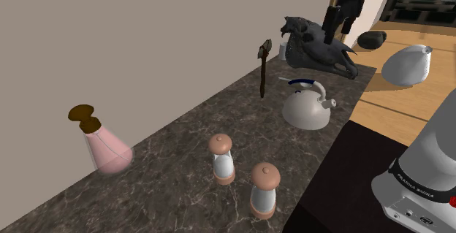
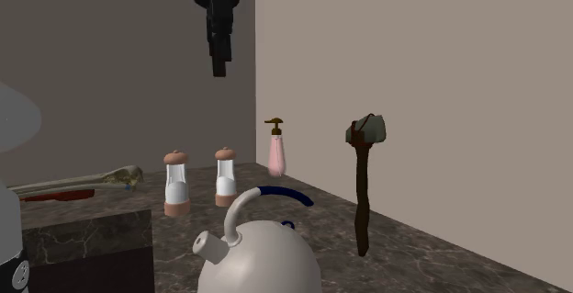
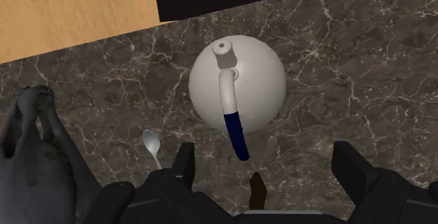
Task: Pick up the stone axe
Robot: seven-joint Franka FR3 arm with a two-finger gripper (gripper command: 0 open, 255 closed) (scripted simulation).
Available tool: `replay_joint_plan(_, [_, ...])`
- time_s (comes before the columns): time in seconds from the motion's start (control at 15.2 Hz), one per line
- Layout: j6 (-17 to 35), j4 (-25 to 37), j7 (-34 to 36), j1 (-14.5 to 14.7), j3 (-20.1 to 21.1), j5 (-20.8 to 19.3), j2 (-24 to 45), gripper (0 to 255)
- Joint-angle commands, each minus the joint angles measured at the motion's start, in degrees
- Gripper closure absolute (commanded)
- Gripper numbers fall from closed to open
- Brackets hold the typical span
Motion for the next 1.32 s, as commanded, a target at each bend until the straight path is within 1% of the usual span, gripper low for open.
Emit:
replay_joint_plan(0.0, [0.0,0.0,0.0,0.0,0.0,0.0,0.0,0])
replay_joint_plan(0.33, [-0.1,10.9,-13.6,2.8,-4.8,-1.6,14.6,0])
replay_joint_plan(0.66, [-2.0,23.5,-26.9,5.1,-7.7,-1.3,29.3,0])
replay_joint_plan(0.92, [-4.6,34.8,-37.1,6.0,-8.3,-0.6,41.1,0])
replay_joint_plan(1.25, [-9.5,50.5,-48.7,6.3,-7.4,-0.1,55.7,0])
